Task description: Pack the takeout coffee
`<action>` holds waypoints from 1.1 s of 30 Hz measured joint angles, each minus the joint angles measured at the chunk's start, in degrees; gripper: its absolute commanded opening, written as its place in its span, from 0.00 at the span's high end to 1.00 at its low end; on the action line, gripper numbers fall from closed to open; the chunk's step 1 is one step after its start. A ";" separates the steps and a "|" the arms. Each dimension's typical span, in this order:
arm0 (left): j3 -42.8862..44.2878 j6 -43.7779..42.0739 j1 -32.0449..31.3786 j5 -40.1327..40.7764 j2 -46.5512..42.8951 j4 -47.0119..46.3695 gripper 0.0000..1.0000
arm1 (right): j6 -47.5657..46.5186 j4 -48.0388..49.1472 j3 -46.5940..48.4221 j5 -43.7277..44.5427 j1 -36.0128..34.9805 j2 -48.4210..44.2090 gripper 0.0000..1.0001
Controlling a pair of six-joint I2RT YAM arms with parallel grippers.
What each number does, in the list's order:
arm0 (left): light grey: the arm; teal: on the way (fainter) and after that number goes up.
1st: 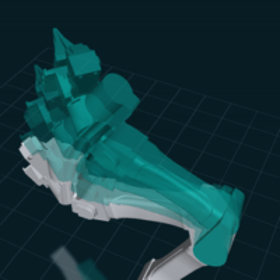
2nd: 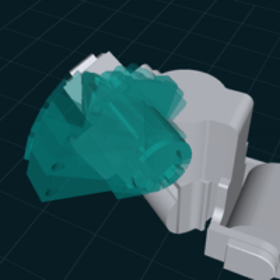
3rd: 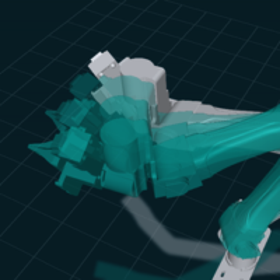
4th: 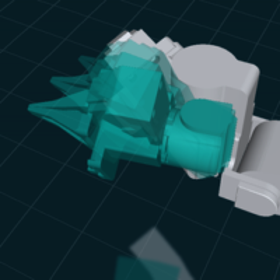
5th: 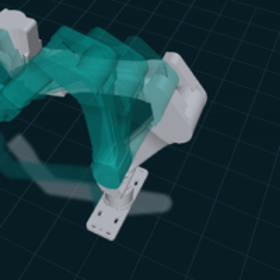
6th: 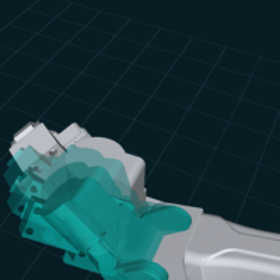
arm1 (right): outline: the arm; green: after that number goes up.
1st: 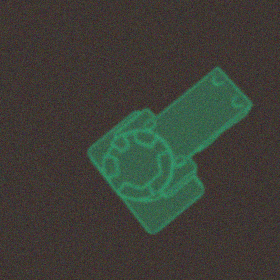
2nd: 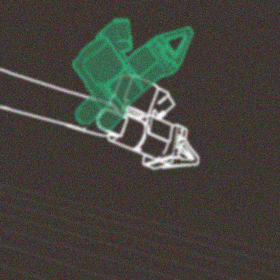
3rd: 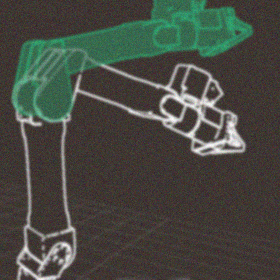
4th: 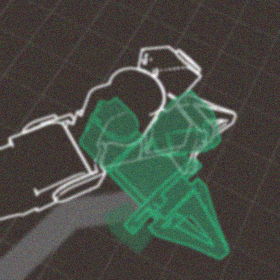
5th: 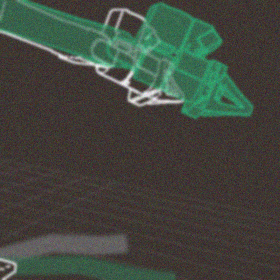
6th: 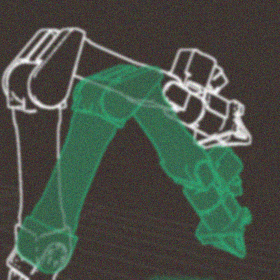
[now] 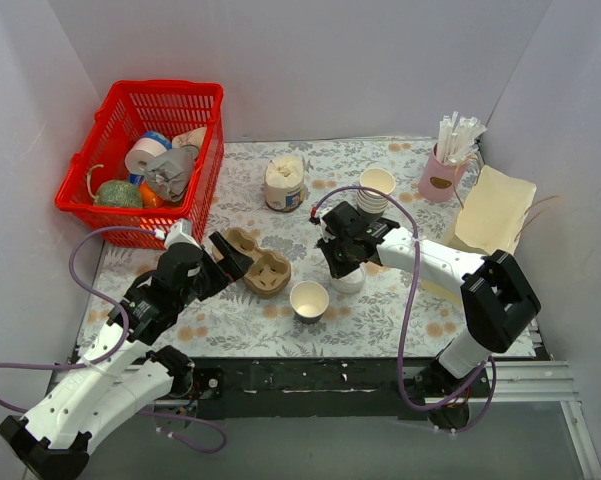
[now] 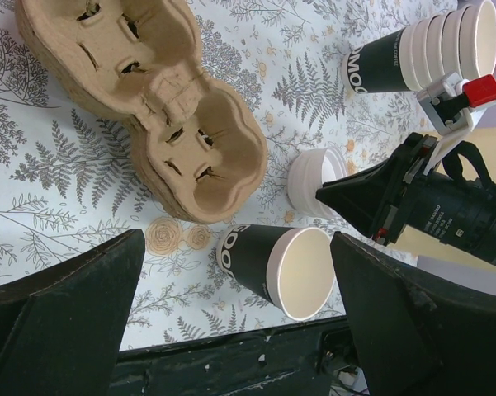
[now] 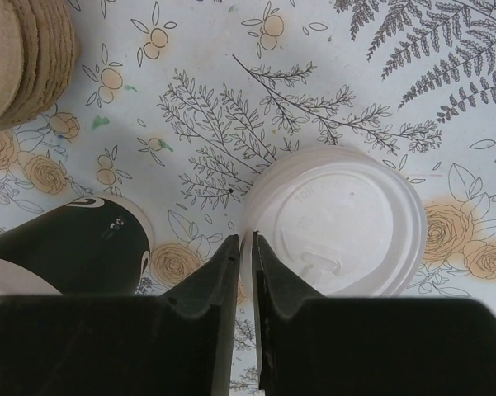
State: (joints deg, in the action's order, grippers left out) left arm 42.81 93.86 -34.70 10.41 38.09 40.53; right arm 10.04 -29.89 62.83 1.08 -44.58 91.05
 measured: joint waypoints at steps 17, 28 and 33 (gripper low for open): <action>-0.02 0.00 0.00 -0.61 0.13 -0.15 0.02 | 0.02 -0.04 0.04 -0.02 0.00 -3.39 0.99; -0.28 -0.90 0.00 -5.01 3.10 -3.87 0.02 | -0.42 -0.17 0.04 0.42 -0.02 -4.68 0.99; -0.79 -1.95 0.00 -6.99 3.54 -5.84 0.02 | -0.63 -1.64 0.57 0.79 -0.02 -9.11 0.99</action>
State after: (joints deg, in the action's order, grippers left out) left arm 42.02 91.92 -34.70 3.42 41.63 34.70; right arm 9.41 -31.53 63.40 1.87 -44.60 81.93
